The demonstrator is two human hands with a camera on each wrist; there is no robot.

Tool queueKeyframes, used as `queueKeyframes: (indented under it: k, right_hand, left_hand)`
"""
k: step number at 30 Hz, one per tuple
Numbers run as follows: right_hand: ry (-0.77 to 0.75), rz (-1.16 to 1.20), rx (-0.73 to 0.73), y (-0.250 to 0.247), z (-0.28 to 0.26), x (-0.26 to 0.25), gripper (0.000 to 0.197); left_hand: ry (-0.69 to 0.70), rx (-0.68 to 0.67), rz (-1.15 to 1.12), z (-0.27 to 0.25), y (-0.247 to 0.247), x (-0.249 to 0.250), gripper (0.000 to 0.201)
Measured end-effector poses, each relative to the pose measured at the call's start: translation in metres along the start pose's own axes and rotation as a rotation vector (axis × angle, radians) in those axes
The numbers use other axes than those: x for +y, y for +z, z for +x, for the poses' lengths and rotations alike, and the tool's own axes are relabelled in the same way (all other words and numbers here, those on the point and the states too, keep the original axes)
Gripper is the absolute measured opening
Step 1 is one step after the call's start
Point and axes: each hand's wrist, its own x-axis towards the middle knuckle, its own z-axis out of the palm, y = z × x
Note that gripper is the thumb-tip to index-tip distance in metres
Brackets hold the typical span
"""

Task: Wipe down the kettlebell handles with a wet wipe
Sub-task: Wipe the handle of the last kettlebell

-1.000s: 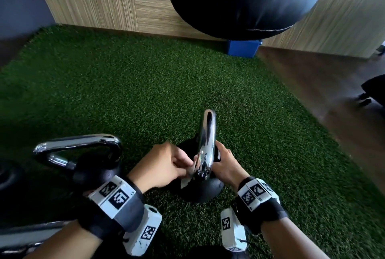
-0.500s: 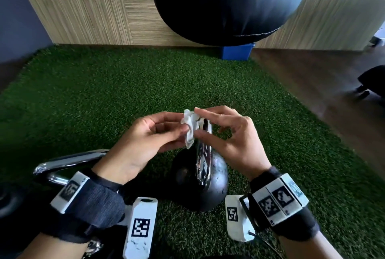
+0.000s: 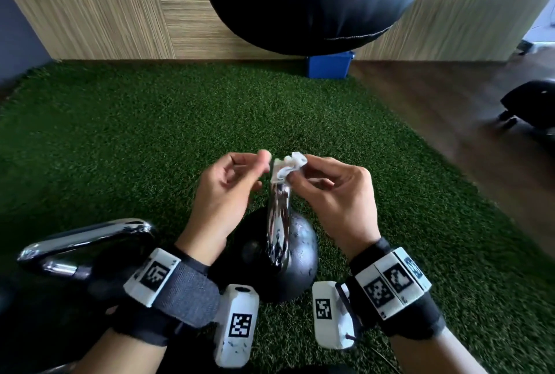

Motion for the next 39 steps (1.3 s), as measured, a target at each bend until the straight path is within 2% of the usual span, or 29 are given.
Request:
queueKeyframes:
  k: [3, 5, 6, 8, 12, 16, 21, 24, 28, 32, 33, 36, 39]
  right_hand:
    - [0.069, -0.132, 0.084, -0.011, 0.001, 0.020, 0.002]
    - [0.156, -0.251, 0.080, -0.011, -0.001, 0.036, 0.009]
    - [0.210, -0.298, 0.053, -0.009, -0.003, 0.042, 0.010]
    - [0.329, -0.371, 0.027, -0.002, -0.002, 0.053, 0.011]
    - [0.494, -0.326, -0.033, 0.009, 0.020, 0.070, 0.013]
    - [0.544, -0.252, -0.159, 0.024, 0.030, 0.083, 0.014]
    - [0.553, -0.213, -0.176, 0.032, 0.027, 0.093, 0.005]
    - [0.484, -0.157, -0.131, 0.037, 0.038, 0.094, 0.023]
    - [0.289, -0.166, -0.046, 0.040, 0.044, 0.092, 0.018]
    - [0.326, -0.161, -0.108, 0.036, 0.046, 0.089, 0.012]
    - [0.275, -0.169, -0.104, 0.033, 0.047, 0.084, 0.014]
    - [0.002, -0.296, -0.051, 0.020, 0.042, 0.061, 0.016]
    - [-0.157, -0.344, -0.075, 0.010, 0.029, 0.046, 0.018]
  left_hand:
    - [-0.040, 0.106, 0.205, 0.013, 0.000, -0.032, 0.008]
    - [-0.084, 0.081, 0.482, 0.016, 0.007, -0.059, 0.017]
    - [-0.136, 0.054, 0.550, 0.015, 0.012, -0.072, 0.020]
    - [-0.243, -0.020, 0.550, 0.008, 0.021, -0.089, 0.024]
    - [-0.224, -0.042, 0.652, 0.000, 0.023, -0.102, 0.028]
    - [-0.211, -0.045, 0.677, -0.004, 0.022, -0.100, 0.038]
    - [-0.226, -0.057, 0.598, -0.004, 0.019, -0.103, 0.040]
    - [-0.194, -0.073, 0.629, -0.004, 0.020, -0.102, 0.030]
    - [-0.208, -0.067, 0.656, -0.002, 0.023, -0.102, 0.026]
    - [-0.238, -0.026, 0.579, -0.003, 0.025, -0.100, 0.026]
    - [-0.256, 0.003, 0.524, -0.004, 0.026, -0.097, 0.031]
    - [-0.332, 0.084, 0.298, -0.004, 0.030, -0.093, 0.065]
    - [-0.367, 0.111, 0.233, -0.005, 0.031, -0.091, 0.071]
